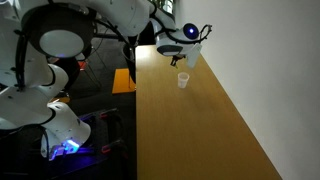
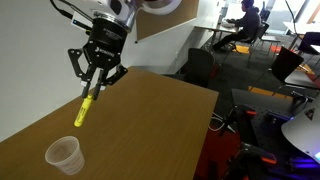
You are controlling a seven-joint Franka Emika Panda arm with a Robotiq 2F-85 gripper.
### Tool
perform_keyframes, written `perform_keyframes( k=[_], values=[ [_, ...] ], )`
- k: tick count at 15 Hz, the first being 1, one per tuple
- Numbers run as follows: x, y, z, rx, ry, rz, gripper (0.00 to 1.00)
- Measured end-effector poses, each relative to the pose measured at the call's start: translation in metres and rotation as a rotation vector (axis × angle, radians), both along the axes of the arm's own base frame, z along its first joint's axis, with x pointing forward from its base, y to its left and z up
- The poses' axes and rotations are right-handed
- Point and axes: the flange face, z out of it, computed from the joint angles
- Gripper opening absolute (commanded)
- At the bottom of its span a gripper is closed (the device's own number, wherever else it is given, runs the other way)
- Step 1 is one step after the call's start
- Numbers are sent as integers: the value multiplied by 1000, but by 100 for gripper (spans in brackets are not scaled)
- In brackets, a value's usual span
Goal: Remove the marker from the measuring cup and put it on the table
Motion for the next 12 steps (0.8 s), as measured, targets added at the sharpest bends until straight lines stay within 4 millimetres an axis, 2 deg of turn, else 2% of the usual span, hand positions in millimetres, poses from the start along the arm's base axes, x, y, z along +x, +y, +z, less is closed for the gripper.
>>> perform_keyframes(
  k=[3,7,9,12],
  values=[
    [-4,-12,4,92,-17,3,5],
    [-18,-54,-37,113,33,-153,5],
    [-23,-62,-54,84,43,-244,5],
    [-28,-58,-68,34,69,-374,5]
  ],
)
